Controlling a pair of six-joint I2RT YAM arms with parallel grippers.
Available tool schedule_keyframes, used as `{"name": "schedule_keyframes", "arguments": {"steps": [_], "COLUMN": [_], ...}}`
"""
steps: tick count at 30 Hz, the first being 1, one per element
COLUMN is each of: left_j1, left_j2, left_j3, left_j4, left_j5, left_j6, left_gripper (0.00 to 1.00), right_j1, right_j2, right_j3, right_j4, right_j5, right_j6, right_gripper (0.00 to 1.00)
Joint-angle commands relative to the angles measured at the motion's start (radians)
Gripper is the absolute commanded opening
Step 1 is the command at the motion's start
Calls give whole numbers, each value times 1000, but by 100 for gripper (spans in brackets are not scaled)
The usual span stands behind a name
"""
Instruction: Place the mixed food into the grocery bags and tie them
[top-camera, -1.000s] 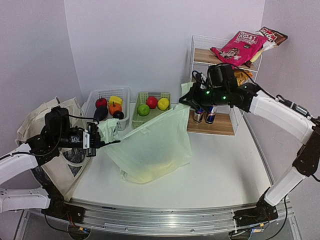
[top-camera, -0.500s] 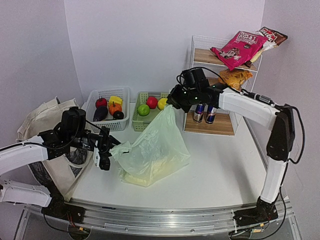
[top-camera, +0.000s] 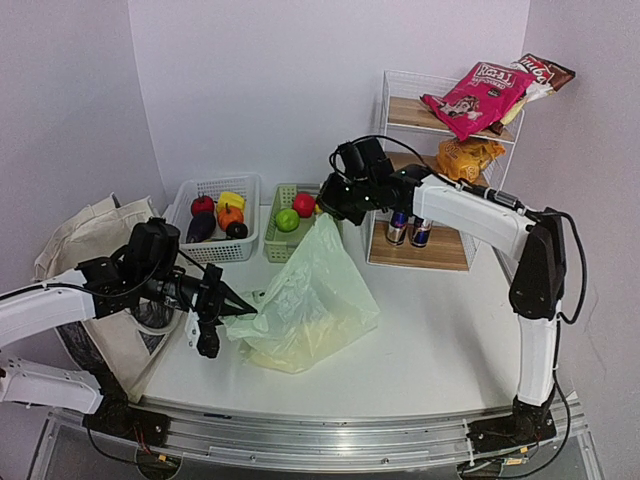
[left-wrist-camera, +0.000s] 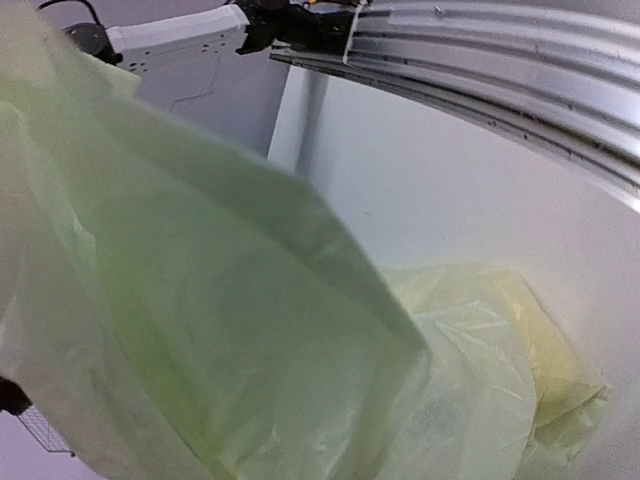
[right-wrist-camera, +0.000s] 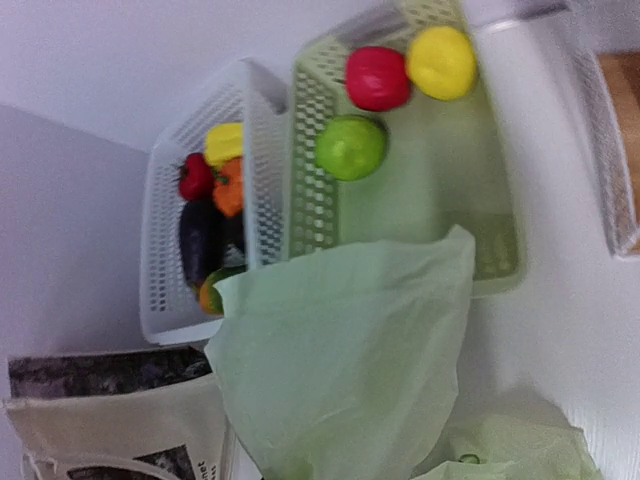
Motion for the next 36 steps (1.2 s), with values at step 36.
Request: {"name": "schedule_keyframes", "arguments": {"steps": [36], "left_j1": [-29], "left_j2": [309], "left_j3": [436], "left_j4": [-60], "left_j5": [42], "left_j6": [-1147], "left_gripper": [0], "right_j1": [150], "right_j2": [-302], "right_j3": [-306], "right_j4": [355], "right_j5": [-778], "right_j6": [-713], "right_gripper": [4]}}
